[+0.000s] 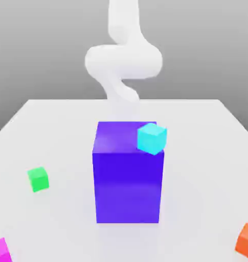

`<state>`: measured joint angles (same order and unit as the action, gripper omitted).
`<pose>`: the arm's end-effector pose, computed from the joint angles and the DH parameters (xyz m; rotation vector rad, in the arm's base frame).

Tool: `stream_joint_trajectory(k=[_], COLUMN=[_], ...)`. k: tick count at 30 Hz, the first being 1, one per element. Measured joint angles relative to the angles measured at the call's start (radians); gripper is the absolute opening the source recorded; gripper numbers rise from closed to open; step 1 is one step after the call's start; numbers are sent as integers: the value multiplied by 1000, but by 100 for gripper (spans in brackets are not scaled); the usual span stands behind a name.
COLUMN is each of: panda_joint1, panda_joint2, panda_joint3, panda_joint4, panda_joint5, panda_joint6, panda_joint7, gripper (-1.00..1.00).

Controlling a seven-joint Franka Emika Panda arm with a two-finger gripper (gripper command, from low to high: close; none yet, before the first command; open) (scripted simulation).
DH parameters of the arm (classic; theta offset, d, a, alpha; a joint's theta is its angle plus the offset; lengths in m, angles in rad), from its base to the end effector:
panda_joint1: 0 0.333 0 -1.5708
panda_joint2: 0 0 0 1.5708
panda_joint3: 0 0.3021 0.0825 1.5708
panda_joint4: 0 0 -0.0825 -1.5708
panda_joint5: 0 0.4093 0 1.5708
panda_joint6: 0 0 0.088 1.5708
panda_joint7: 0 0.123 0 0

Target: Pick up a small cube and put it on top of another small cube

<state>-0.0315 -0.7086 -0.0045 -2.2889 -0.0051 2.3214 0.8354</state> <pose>0.4238 -0.0159 0.6633 -2.4423 1.1340 -0.9646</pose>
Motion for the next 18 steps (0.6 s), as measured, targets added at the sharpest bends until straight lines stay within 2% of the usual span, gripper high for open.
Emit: stream_joint_trajectory(k=[18], panda_joint1=[-186], panda_joint2=[659], panda_joint3=[-94], panda_joint4=[80], panda_joint5=[-1], panda_joint6=[154], panda_joint7=[229], gripper=[0])
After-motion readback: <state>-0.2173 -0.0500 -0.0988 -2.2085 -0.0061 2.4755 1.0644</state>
